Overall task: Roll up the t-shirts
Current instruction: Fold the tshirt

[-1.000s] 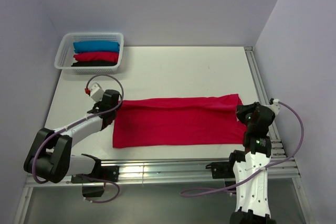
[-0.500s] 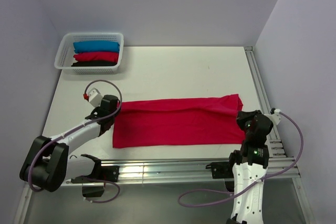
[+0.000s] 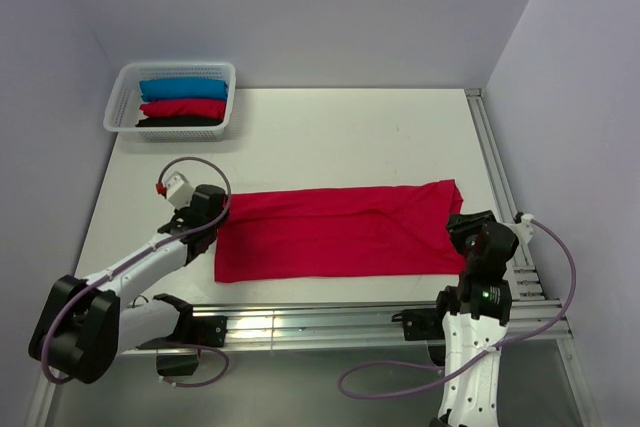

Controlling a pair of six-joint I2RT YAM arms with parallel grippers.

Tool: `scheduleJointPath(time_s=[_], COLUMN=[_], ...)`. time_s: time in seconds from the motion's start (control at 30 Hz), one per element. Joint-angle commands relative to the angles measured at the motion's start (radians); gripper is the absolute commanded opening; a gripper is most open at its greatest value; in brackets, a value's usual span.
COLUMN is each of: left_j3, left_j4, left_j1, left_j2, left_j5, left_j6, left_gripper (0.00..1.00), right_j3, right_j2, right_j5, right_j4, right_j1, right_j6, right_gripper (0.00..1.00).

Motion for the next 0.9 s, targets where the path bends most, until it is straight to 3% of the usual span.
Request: scheduleJointPath(time_s=[0.0,0.23,0.47,0.67,0.87], left_j3=[0.023,0.084,0.208,0.27,0.307], left_j4=[-0.073,-0.094,-0.082,-0.044,-0.028], left_j1=[-0.007,-0.007,0.0,0.073,0.087], left_j2=[-0.063,-0.127,0.064,0.23,0.34], left_j5=[-0.052,0.002,0.066,0.14,0.149], left_j6=[-0.038,0.043,0.146,0.177,0.176], left_gripper=[0.46,0.52,0.5,0.39,0.39], right_j3=[0.041,0.011,-0.006,0.02,0.063], right_j2=[-0.035,-0.048,0.214,0.375,0.494], right_j5=[0.013,-0.103,-0.263,-0.226,-0.234], right_j4=[-0.015,0.079,0.263,0.355,0.422], right_j1=[-0.007,-0.007,-0.007,-0.005,-0.005], right_j6=[-0.004,-0.046,-0.128,-0.165,-0.159], right_gripper=[0.45,0.55,0.54,0.53,0.52])
